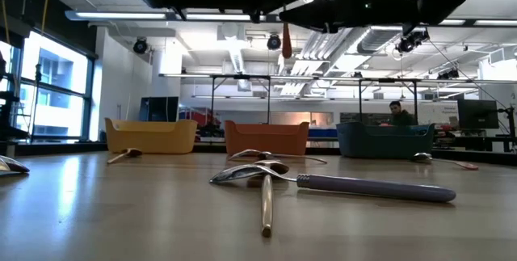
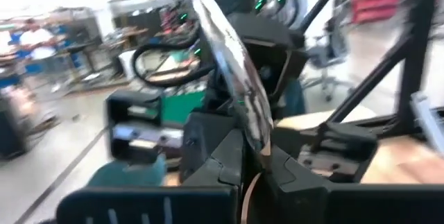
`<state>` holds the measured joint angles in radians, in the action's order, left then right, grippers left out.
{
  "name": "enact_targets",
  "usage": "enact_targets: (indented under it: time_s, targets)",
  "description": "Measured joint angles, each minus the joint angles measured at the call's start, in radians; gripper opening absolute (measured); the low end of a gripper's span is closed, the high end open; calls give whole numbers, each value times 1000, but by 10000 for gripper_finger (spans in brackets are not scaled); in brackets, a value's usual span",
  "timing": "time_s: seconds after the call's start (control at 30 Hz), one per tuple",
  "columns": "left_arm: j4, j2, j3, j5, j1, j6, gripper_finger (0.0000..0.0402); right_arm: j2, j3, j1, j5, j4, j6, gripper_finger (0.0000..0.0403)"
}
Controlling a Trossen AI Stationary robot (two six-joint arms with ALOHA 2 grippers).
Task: Sort silverware by color (type)
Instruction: Put the orange spoon into the yellow bin
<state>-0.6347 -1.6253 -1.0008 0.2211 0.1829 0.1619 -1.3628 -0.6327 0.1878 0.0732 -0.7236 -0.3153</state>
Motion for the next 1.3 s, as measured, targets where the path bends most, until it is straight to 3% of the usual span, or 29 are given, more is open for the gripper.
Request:
enact_targets:
  time_s: [0.23,0.4,0.6,0.73,0.93,1.17,1.3]
  targets:
    - [260,130,2,-181,-1,121,1,1,0,3,-182,31,23,61]
    - [507,247,3,-379,-1,188,1,2,0,3,-315,49,18,93]
    - [795,336,3,-690,8,268,1,2,0,3,-361,107,-4,85]
    - [979,341,3,-880,75,312,1,2,0,3,-360,115,-8,63]
    - [1168,313,3,-780,281,335,0,2,0,3,-354,115,-17,27]
    - [1163,183,3,-494,535,503,0,2,0,3,-314,115,-26,5]
    - [1185,74,3,-457,616,543,0,2,0,3,-312,114,-26,5]
